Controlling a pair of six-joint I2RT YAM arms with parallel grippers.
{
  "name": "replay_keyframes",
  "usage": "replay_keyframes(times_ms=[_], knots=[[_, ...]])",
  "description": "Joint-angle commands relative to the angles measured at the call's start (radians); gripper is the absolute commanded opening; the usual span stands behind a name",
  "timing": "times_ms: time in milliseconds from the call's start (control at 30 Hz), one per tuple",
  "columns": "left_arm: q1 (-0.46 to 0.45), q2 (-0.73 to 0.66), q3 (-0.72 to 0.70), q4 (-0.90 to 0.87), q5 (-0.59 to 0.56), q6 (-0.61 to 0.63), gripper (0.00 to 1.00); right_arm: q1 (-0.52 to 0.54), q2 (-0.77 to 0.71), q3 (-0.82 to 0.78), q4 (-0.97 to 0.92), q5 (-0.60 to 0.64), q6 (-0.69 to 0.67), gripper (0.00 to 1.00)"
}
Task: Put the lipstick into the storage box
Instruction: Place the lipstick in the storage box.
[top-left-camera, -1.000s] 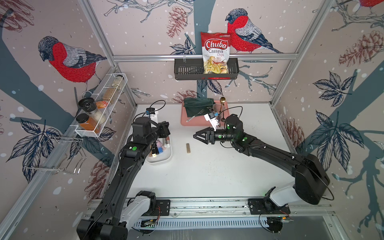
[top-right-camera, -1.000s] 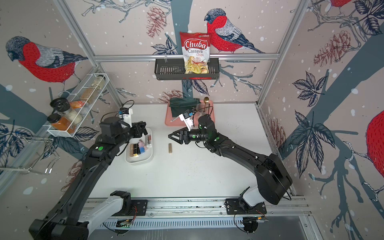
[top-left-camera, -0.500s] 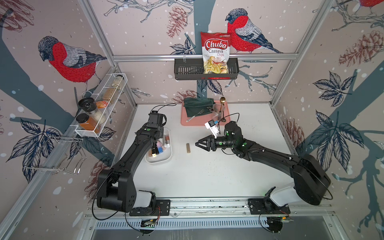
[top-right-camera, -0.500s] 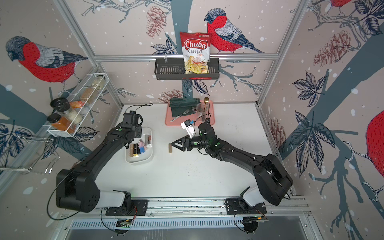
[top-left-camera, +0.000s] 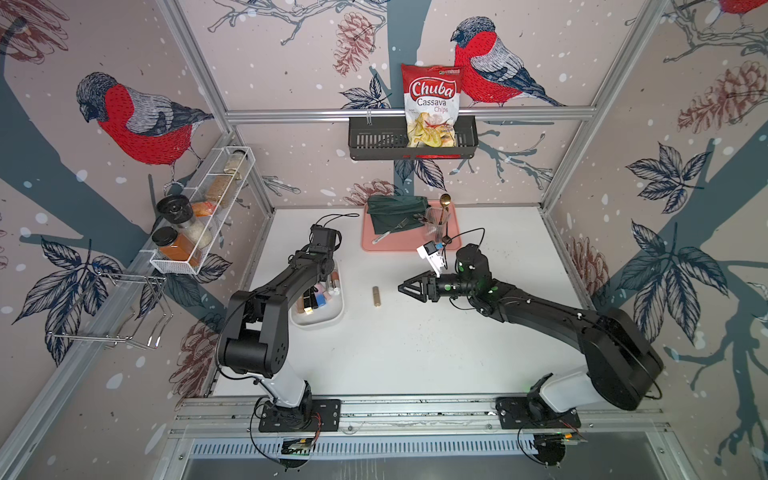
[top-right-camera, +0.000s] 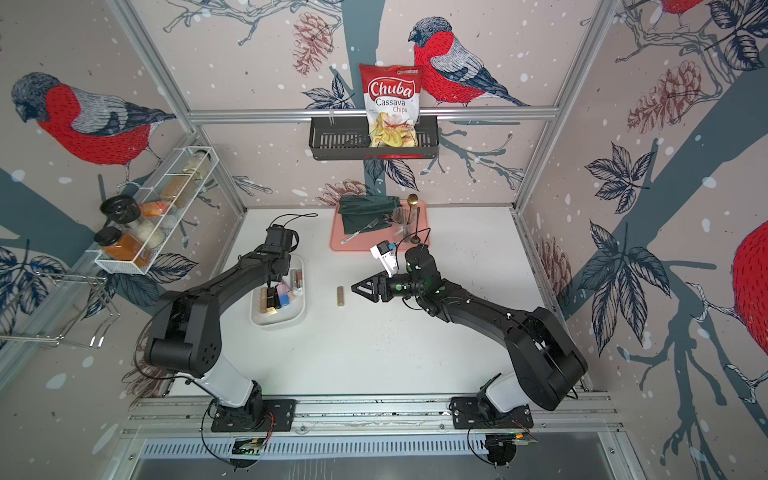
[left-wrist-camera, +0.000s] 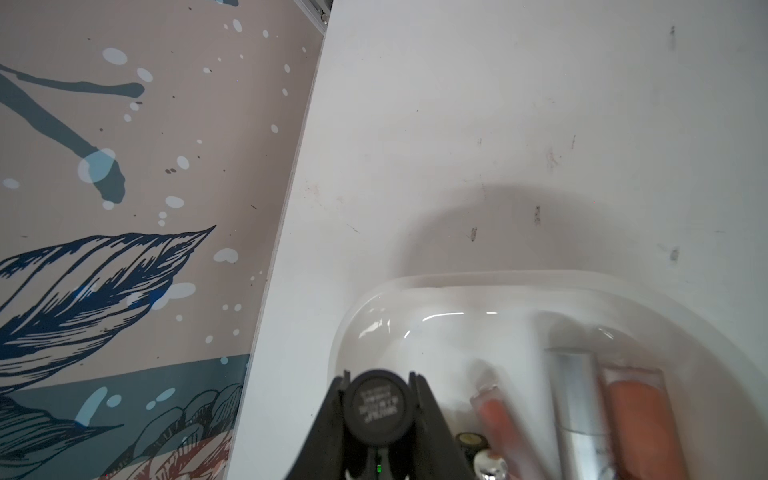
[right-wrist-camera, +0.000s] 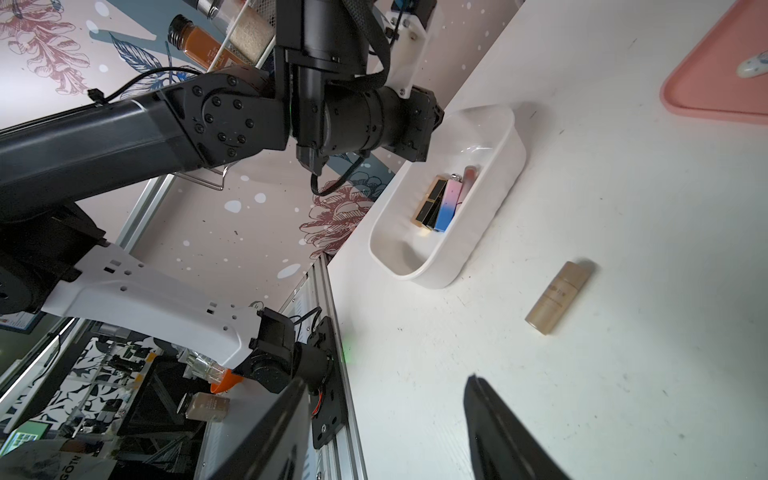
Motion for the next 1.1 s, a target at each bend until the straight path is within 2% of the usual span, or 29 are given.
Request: replay_keyframes(times_ms=[0,167,367,500,733,867,967,1067], knots=[[0.006,0.037,0.007,0.078,-0.036,0.022,0.08,-0.007,-0.002,0.002,0.025,-0.023,-0.008,0.63],[0.013,0.099,0.013,0.11,-0.032,0.031,0.1,-0.017,-0.024,0.001,-0.014,-0.019,-0.028,0.63],[0.019,0.146,0.03,0.094,0.001,0.011,0.31,-0.026,-0.059,-0.023,-0.018,-0.008,-0.023,0.63],[0.019,0.123,0.029,0.092,0.02,0.005,0.52,-0.02,-0.068,-0.026,-0.025,0.002,-0.017,0.63],[0.017,0.003,0.032,0.072,0.087,-0.029,0.58,0.049,-0.045,0.04,-0.182,0.122,-0.089,0.63],[0.018,-0.113,0.027,0.048,0.227,-0.065,0.63,0.094,0.04,0.133,-0.358,0.275,-0.136,0.63],[0.019,-0.211,0.03,-0.014,0.351,-0.137,0.64,0.132,0.151,0.228,-0.496,0.395,-0.158,0.63],[0.025,-0.321,0.021,-0.083,0.571,-0.217,0.65,0.176,0.276,0.339,-0.618,0.48,-0.188,0.64]])
